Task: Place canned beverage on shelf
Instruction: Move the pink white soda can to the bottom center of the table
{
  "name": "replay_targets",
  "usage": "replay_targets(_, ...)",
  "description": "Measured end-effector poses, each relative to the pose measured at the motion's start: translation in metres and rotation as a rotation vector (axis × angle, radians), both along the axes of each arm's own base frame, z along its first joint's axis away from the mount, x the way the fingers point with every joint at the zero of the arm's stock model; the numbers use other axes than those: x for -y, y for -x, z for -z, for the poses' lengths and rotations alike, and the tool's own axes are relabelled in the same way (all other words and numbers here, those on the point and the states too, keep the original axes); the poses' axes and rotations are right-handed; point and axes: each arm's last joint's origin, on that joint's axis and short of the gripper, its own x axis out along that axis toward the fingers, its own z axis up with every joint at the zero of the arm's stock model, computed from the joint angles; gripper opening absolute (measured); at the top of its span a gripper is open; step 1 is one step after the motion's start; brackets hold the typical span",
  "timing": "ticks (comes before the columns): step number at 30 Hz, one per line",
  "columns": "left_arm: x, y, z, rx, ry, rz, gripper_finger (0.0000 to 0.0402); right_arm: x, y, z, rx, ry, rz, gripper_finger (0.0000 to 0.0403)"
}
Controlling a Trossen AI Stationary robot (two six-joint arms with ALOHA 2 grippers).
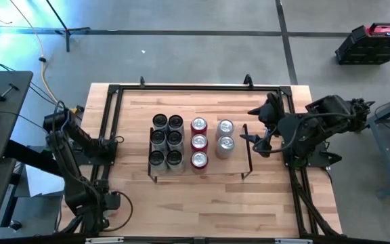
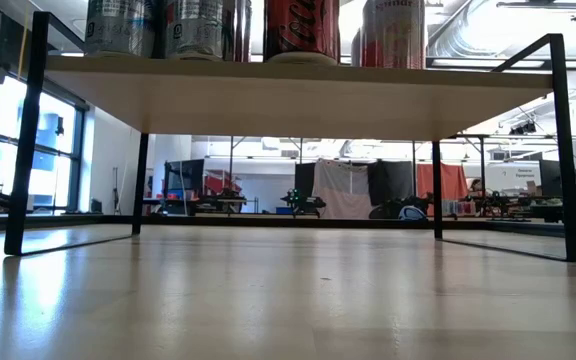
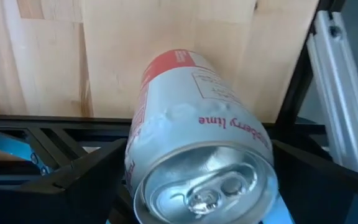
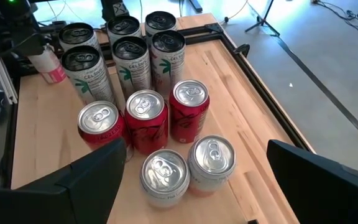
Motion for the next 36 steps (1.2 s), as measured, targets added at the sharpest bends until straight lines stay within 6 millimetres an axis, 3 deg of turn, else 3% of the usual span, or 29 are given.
replay_targets(7, 0.002, 0.000, 0.019, -0.077, -0.011, 0.006, 0.0360, 0.001, 0.000, 0.000, 0.007, 0.035, 0.023, 0.0376)
replay_targets(16, -0.001, -0.014, 0.018, -0.048, 0.018, 0.001, 0.0287, 0.002, 0.000, 0.000, 0.018, 0.012, 0.055, 0.0376)
replay_targets(19, -0.004, -0.029, 0.016, -0.034, 0.045, -0.052, 0.0284, 0.000, 0.002, 0.001, 0.005, 0.018, 0.047, 0.0376)
replay_targets(26, -0.004, -0.071, -0.014, 0.042, 0.131, -0.197, 0.0285, -0.012, 0.012, 0.005, -0.045, 0.036, 0.001, 0.0376)
replay_targets(36, 0.027, -0.136, -0.025, 0.042, 0.153, -0.350, 0.0285, -0.033, 0.037, 0.011, -0.105, 0.053, -0.087, 0.0376)
